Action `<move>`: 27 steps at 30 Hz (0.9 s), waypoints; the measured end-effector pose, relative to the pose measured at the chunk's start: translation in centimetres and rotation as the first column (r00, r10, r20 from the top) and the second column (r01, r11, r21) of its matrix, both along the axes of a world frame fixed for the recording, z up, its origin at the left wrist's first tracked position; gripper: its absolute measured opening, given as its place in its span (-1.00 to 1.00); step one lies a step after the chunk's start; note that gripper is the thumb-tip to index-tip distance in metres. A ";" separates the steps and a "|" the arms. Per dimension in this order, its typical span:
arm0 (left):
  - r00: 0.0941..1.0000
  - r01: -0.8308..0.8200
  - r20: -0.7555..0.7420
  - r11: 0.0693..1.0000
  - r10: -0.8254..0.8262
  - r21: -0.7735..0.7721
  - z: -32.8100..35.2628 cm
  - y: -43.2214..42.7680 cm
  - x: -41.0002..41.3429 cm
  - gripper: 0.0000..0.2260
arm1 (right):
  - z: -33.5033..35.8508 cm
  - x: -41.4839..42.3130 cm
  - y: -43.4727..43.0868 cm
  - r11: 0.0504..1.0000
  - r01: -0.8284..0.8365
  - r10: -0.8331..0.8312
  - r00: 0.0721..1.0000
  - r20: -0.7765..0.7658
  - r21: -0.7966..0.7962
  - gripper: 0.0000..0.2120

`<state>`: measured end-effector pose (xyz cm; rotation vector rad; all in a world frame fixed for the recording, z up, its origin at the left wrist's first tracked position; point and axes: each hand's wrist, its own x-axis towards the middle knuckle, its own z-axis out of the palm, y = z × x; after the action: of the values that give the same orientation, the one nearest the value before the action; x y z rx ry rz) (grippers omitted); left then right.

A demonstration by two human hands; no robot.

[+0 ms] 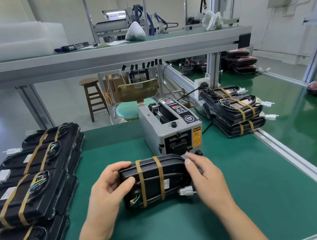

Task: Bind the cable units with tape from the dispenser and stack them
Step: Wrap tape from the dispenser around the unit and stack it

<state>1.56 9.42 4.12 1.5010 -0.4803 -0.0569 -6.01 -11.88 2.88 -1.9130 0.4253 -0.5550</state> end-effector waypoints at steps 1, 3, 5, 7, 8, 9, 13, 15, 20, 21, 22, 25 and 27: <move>1.000 -0.018 0.020 0.999 0.018 0.032 0.1 0.0 0.2 -0.68 | -0.1 0.2 0.2 0.997 -0.022 0.024 0.999 -0.022 0.071 -0.72; 0.982 -0.126 0.165 0.975 0.096 0.182 0.5 -0.3 0.4 -0.75 | -0.4 0.6 0.8 0.996 -0.030 0.032 0.999 -0.023 0.086 -0.70; 0.943 -0.221 0.318 0.901 0.099 0.373 0.9 -0.9 0.7 -0.69 | -0.6 1.1 1.1 0.999 -0.008 0.008 1.000 -0.008 0.049 -0.68; 0.933 -0.257 0.352 0.810 0.068 0.526 1.3 -1.5 0.9 -0.56 | -0.6 1.5 1.1 0.994 0.007 -0.006 1.000 -0.003 0.107 -0.73; 0.918 -0.306 0.391 0.742 0.065 0.596 1.5 -1.8 1.0 -0.53 | -0.5 1.7 0.9 0.978 0.002 -0.005 1.000 0.010 0.208 -0.80; 0.890 -0.373 0.453 0.656 0.052 0.656 1.6 -2.0 1.0 -0.51 | -0.2 1.9 0.6 0.939 -0.015 0.005 0.999 0.031 0.343 -0.87; 0.809 -0.534 0.585 0.344 -0.060 0.773 2.9 -3.2 0.7 -0.42 | 0.7 3.6 -1.5 0.787 0.092 -0.143 0.989 0.036 0.610 -0.88; 0.823 -0.530 0.561 0.234 -0.090 0.815 3.5 -3.9 0.5 -0.46 | 1.3 4.7 -2.2 0.781 0.166 -0.218 0.976 0.014 0.602 -0.87; 0.853 -0.483 0.500 0.134 -0.151 0.865 4.0 -5.4 -0.4 -0.46 | 2.2 6.6 -2.0 0.761 0.205 -0.224 0.973 -0.048 0.615 -0.85; 0.854 -0.477 0.491 0.118 -0.174 0.871 4.0 -5.5 -0.5 -0.44 | 2.4 6.8 -1.9 0.755 0.221 -0.233 0.971 -0.064 0.617 -0.83; 0.853 -0.473 0.486 0.113 -0.191 0.874 4.0 -5.6 -0.6 -0.44 | 2.5 7.0 -1.9 0.748 0.236 -0.241 0.967 -0.077 0.621 -0.83; 0.848 -0.472 0.494 0.151 -0.194 0.869 4.1 -5.6 -0.7 -0.47 | 3.0 7.2 -1.9 0.724 0.267 -0.255 0.960 -0.113 0.635 -0.84; 0.842 -0.477 0.505 0.176 -0.191 0.861 4.1 -5.5 -0.7 -0.49 | 3.2 7.3 -1.9 0.701 0.280 -0.255 0.957 -0.136 0.656 -0.85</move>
<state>0.82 3.87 8.25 2.9729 -0.7970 0.2855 1.30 -13.76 6.04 -1.1600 0.8183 -0.4668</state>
